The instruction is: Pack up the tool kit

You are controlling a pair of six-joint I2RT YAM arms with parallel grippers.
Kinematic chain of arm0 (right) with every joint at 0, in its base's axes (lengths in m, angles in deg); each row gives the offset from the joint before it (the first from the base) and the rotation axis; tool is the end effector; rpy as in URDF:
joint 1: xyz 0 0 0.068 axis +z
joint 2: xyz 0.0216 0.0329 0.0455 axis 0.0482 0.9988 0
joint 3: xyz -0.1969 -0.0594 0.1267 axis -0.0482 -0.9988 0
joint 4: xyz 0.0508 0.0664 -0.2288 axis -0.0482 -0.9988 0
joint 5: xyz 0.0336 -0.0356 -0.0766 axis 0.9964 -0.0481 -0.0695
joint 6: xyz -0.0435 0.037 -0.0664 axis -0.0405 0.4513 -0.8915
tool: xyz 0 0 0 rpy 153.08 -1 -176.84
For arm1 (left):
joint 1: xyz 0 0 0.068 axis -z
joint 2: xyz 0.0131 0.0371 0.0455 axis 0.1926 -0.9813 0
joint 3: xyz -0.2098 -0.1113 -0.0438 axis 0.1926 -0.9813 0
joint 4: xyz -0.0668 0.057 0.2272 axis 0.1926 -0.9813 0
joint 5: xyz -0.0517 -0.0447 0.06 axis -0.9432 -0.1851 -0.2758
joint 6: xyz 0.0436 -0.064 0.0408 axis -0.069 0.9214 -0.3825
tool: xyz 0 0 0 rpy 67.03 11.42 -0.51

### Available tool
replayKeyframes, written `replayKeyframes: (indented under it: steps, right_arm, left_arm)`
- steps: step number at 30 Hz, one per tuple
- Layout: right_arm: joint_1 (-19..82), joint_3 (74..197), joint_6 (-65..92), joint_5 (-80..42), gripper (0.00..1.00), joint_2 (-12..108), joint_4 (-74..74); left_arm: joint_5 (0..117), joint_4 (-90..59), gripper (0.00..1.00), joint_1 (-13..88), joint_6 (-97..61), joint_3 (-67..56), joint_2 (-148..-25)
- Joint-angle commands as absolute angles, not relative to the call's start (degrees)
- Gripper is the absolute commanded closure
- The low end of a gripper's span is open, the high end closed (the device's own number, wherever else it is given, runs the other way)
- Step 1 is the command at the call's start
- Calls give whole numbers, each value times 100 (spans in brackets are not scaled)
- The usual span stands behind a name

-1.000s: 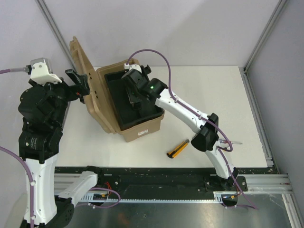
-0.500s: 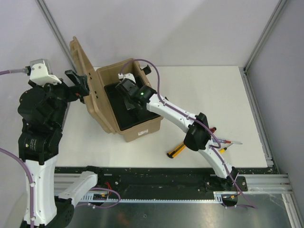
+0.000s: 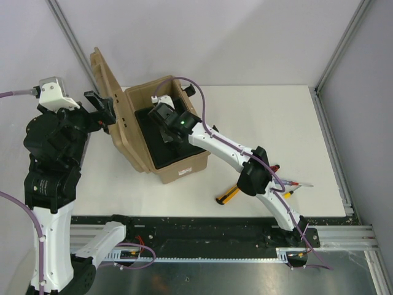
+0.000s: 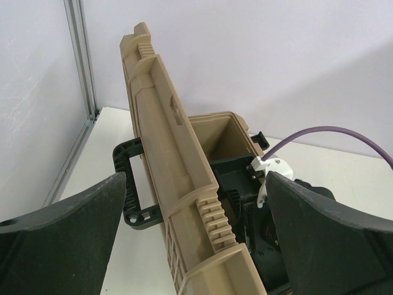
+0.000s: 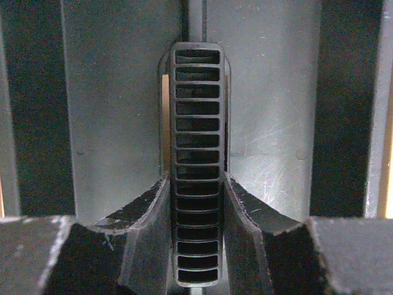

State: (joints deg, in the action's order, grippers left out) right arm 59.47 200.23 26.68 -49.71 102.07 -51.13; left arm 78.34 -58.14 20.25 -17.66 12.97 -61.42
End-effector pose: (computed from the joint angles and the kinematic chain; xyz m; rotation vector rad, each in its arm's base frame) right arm 0.3018 0.4041 0.2498 -0.5498 2.2503 0.1962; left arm 0.1571 -0.0093 0.4821 -0.2012 1.5694 -0.1272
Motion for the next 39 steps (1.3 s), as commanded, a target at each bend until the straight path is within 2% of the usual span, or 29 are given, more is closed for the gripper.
replayKeyframes:
  steps: [1,12,24,39]
  right_arm:
    - [6046,20135,2337,-5425,100,10112,-4888]
    - [6137,20307,2205,-5596,100,9613,-4675]
    - [6118,20233,2176,-5485,100,10002,-5017]
    - [5931,19560,2298,-5066,100,10178,-4980]
  left_arm:
    - [7829,-5637,1,2047,-1646,1264,-6113]
    - [7864,-5634,1,2046,-1594,1240,-6082]
    - [7836,-5631,1,2051,-1527,1186,-6053]
    - [7884,-5632,1,2053,-1531,1173,-5995]
